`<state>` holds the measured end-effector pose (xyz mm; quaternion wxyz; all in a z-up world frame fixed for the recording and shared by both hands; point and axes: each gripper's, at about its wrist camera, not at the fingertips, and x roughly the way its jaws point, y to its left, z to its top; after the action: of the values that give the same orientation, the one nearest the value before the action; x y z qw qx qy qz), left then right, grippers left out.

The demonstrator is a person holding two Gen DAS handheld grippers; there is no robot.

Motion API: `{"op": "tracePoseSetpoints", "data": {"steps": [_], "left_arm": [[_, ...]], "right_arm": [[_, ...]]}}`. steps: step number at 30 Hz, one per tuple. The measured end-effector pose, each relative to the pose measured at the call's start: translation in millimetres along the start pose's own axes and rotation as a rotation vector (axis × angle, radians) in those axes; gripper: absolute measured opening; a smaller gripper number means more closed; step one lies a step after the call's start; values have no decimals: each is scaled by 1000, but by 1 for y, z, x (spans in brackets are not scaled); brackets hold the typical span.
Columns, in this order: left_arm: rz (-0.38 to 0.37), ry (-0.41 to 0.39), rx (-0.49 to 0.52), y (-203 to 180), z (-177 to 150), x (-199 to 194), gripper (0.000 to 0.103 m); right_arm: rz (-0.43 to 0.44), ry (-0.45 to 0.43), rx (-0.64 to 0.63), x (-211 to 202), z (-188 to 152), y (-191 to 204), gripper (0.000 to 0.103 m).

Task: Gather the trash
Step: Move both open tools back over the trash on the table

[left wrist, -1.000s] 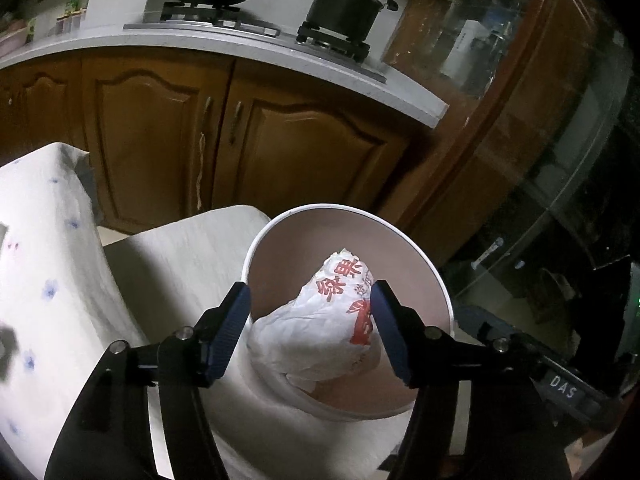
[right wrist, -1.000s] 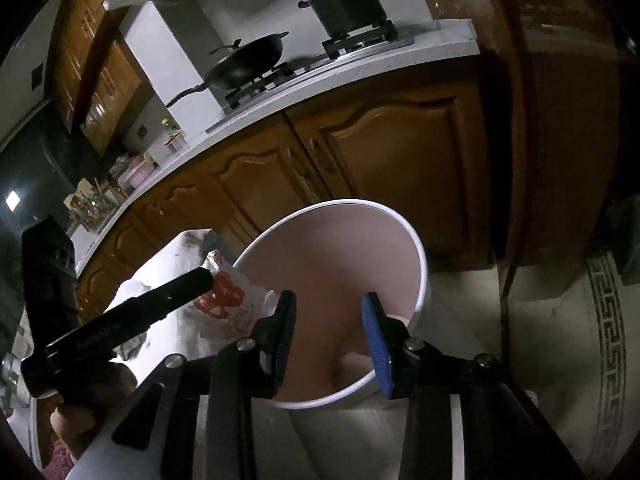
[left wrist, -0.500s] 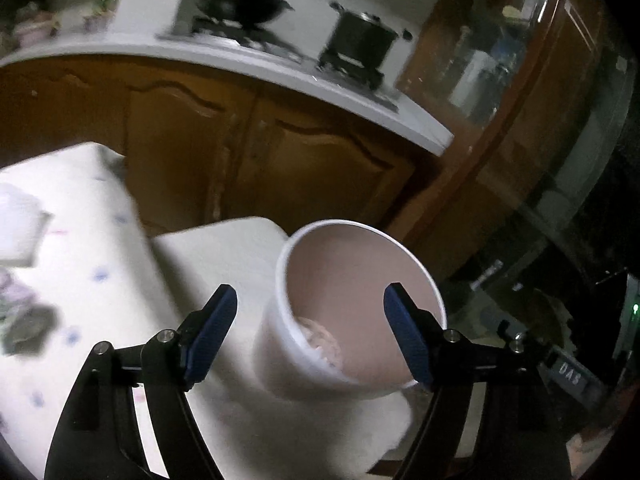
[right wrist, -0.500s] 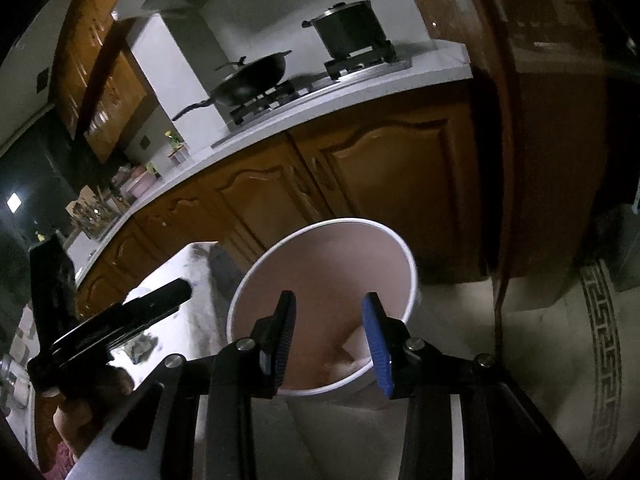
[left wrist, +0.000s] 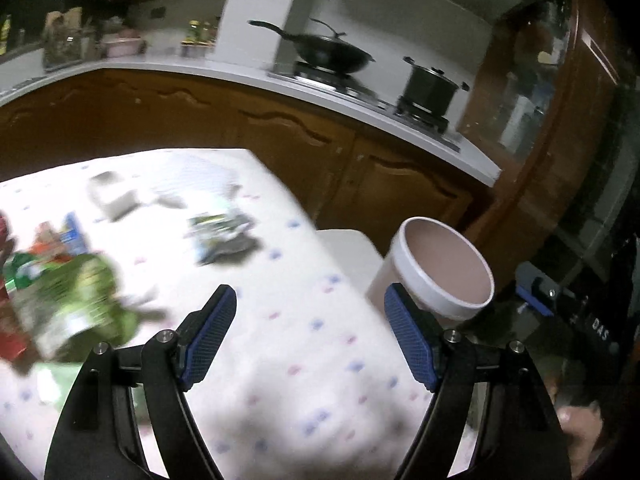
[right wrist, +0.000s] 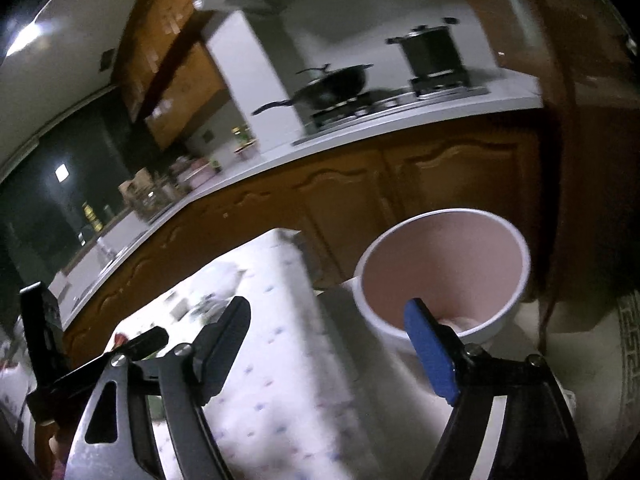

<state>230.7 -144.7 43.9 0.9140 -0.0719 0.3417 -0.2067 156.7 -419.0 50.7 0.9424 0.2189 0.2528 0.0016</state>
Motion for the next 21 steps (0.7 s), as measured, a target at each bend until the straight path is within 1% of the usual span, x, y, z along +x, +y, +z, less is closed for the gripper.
{"op": "tracePoseSetpoints", "data": {"steps": [5, 9, 11, 18, 21], "left_arm": [[76, -20, -17, 39, -18, -34, 79], [132, -49, -44, 71, -27, -62, 80], [160, -62, -57, 86, -29, -73, 82], [248, -86, -130, 133, -35, -99, 82], [265, -94, -166, 152, -37, -107, 83]], "right_arm": [[64, 36, -37, 7, -16, 33, 81], [98, 74, -65, 15, -30, 56, 81], [115, 98, -83, 21, -36, 68, 81], [158, 125, -119, 34, -52, 101, 81], [179, 129, -125, 38, -55, 113, 81]]}}
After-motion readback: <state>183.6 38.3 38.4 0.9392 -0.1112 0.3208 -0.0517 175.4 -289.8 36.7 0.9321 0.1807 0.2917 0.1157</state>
